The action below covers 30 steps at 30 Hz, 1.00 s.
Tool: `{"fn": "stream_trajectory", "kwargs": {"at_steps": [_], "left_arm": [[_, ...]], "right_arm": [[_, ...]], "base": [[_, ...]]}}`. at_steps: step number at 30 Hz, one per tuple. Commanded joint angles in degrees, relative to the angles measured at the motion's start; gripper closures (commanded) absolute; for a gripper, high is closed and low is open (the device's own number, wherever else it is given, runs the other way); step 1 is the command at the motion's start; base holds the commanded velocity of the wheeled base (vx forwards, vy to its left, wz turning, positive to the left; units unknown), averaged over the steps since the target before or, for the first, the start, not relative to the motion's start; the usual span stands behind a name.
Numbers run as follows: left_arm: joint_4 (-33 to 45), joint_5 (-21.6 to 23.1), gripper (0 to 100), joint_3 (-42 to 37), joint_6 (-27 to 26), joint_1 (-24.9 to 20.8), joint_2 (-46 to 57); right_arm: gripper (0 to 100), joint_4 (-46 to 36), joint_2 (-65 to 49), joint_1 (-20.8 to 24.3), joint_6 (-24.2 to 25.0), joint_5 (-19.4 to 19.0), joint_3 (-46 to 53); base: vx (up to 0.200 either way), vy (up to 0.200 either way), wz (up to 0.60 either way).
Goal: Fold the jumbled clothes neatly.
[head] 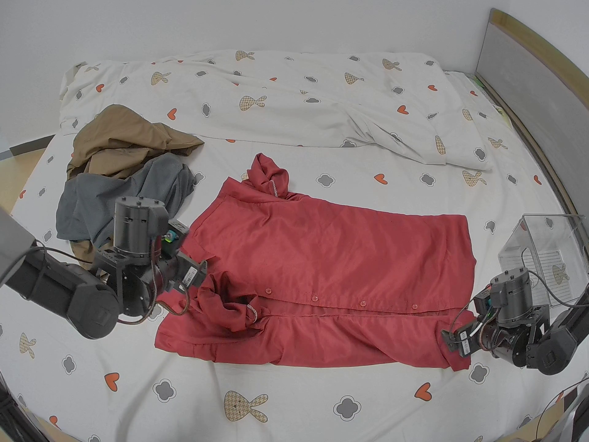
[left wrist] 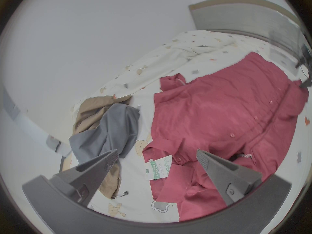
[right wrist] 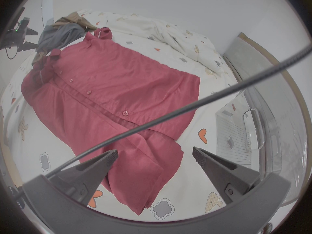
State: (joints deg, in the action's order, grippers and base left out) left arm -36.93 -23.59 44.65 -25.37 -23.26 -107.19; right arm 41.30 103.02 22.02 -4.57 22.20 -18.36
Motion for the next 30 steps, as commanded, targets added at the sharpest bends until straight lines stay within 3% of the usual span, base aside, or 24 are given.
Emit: {"fn": "stream_trajectory", "kwargs": {"at_steps": [1,4,6,7,9,11,13,14,16,17,18,22,24,27,30], "left_arm": [[1.51,0.12,0,-0.45,6.65,3.22,5.33],[10.47,1.70,0,0.52,16.67,2.87,10.60],[18.20,5.66,0,1.93,21.06,2.52,14.12],[30.42,13.92,0,5.18,26.95,1.90,18.69],[45.80,24.64,0,11.42,32.58,2.08,22.47],[62.94,38.44,0,21.70,38.99,4.45,24.57],[71.99,50.22,0,29.70,42.95,8.93,24.93],[72.52,51.10,0,30.14,43.03,9.29,24.93],[75.95,67.53,0,33.48,43.56,15.88,25.01],[75.77,70.96,0,33.39,43.47,16.93,25.10],[75.51,72.81,0,33.39,43.56,17.28,25.01],[74.63,72.63,0,31.28,42.33,16.93,23.96],[71.64,71.58,0,26.10,38.55,16.32,23.43],[61.10,70.61,0,17.75,33.19,15.88,21.15],[55.56,70.26,0,14.41,33.63,16.05,17.89]], "right_arm": [[0,-0.17,-7.49,-1.01,0.00,-2.25,1.22],[0,-1.40,-12.93,-1.54,1.50,-8.84,1.31],[0,-3.68,-15.84,-1.54,3.69,-12.62,0.96],[0,-8.25,-19.53,-1.54,7.12,-17.45,-0.45],[0,-15.29,-24.01,-1.54,11.60,-23.34,-3.61],[0,-25.48,-29.99,-1.80,19.16,-32.57,-8.89],[0,-32.60,-34.47,-3.03,25.84,-41.54,-13.98],[0,-33.13,-34.73,-3.30,26.28,-42.15,-14.42],[0,-37.79,-37.19,-6.72,30.24,-49.80,-19.17],[0,-37.87,-37.19,-7.25,30.24,-49.97,-19.70],[0,-37.79,-37.10,-7.69,30.24,-49.97,-19.79],[0,-37.79,-36.93,-7.78,30.24,-50.24,-19.87],[0,-37.79,-36.84,-7.69,30.24,-50.41,-19.79],[0,-37.79,-36.75,-7.78,30.32,-50.41,-19.79],[0,-37.79,-36.75,-7.87,30.50,-50.41,-19.79]], "base": [[0.000,0.000,0.00],[0.000,0.000,0.00],[0.000,0.000,0.00],[0.000,0.000,0.00],[0.000,0.000,0.00],[0.000,0.000,0.00],[0.000,0.000,0.00],[0.000,0.000,0.00],[0.000,0.000,0.00],[0.000,0.000,0.00],[0.000,0.000,0.00],[0.000,0.000,0.00],[0.000,0.000,0.00],[0.000,0.000,0.00],[0.000,0.000,0.00]]}}
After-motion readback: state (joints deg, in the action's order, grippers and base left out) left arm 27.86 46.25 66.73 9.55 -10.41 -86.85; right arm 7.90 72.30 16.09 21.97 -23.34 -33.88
